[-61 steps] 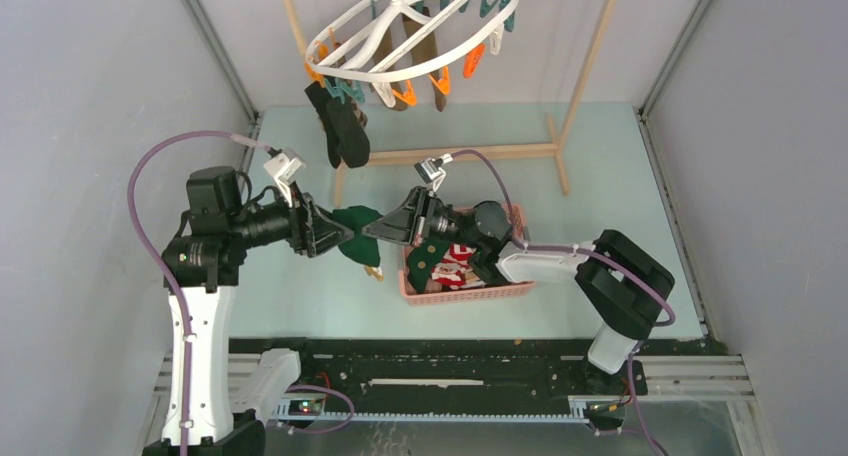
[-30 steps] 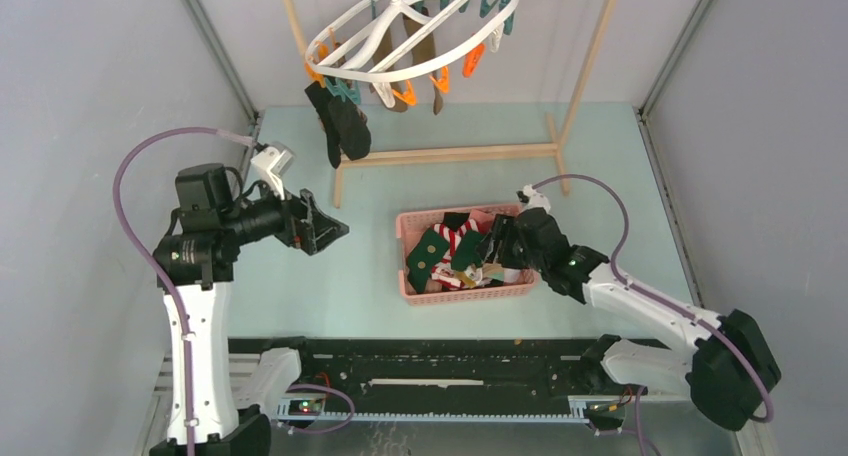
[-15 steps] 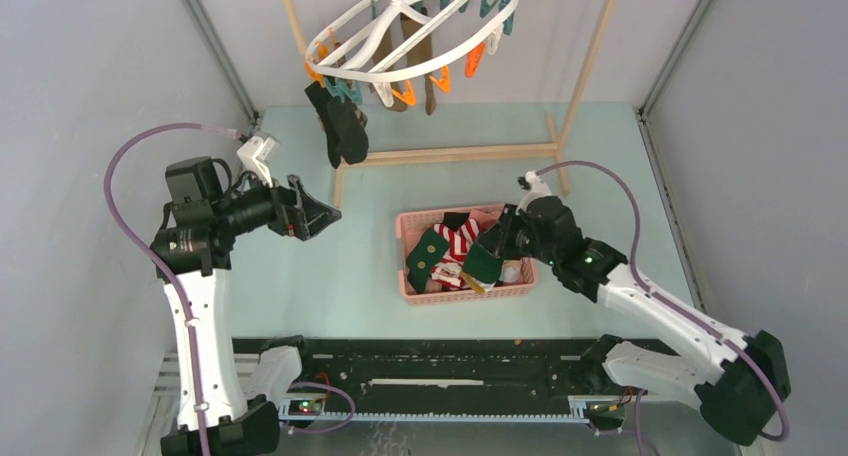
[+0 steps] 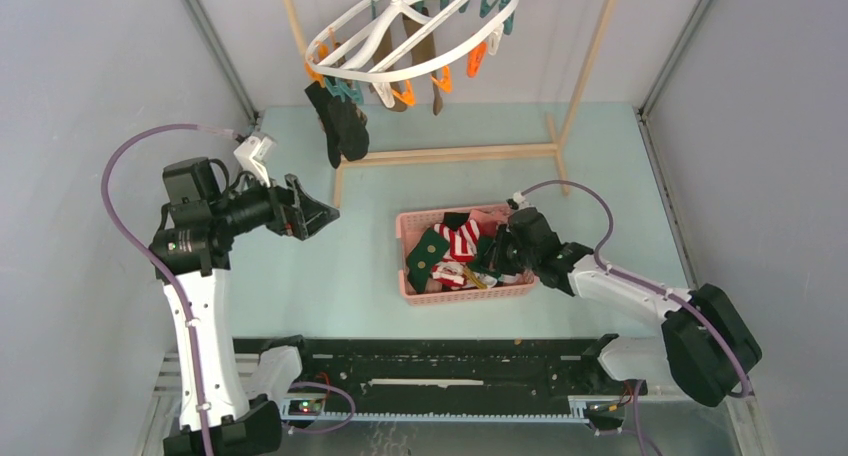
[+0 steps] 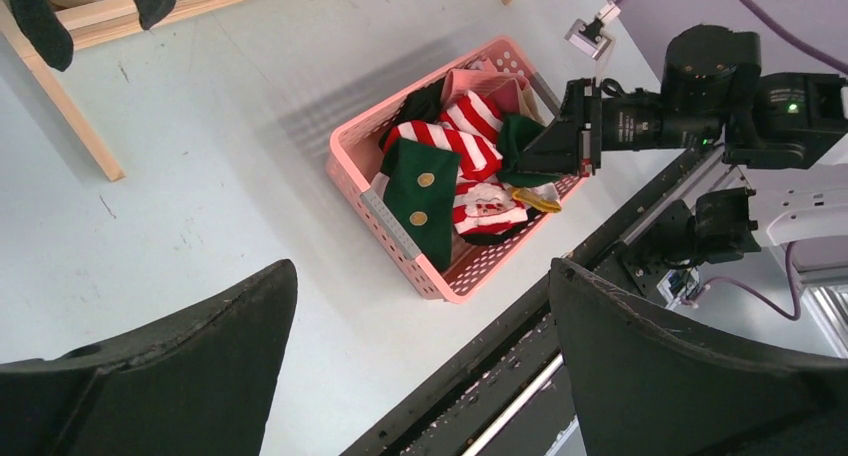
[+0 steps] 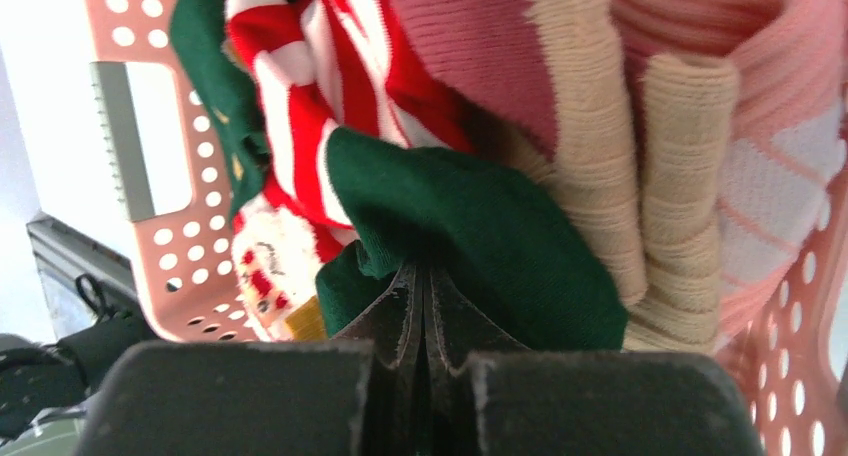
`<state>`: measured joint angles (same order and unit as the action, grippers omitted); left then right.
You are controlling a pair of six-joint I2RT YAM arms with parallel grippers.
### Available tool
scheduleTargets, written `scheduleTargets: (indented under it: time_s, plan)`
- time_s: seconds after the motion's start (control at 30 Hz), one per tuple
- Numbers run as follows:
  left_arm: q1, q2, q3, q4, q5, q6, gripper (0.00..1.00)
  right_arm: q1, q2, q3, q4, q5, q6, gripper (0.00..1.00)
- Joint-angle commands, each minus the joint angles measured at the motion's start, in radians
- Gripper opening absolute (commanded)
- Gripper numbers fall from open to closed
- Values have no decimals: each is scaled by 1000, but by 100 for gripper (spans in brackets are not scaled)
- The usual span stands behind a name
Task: Remove the socks clipped to the hanger
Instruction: Place the sock in the bin.
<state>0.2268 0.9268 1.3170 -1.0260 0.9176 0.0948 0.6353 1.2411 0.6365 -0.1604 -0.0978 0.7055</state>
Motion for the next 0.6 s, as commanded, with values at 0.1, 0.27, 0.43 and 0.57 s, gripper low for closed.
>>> scheduleTargets:
  time_s: [0.1, 0.27, 0.43, 0.57]
  plan:
    - [36, 8, 53, 14, 11, 0, 100, -4, -36, -69, 147, 211, 4, 4]
    - [84, 43, 63, 13, 38, -11, 100, 83, -203, -53, 129, 361, -55, 24]
    - [120, 64, 57, 43, 42, -43, 100, 239, -219, 81, 96, 550, -180, 68]
    - [130, 72, 52, 49, -10, -58, 100, 268, -138, 161, 295, 475, -293, 99]
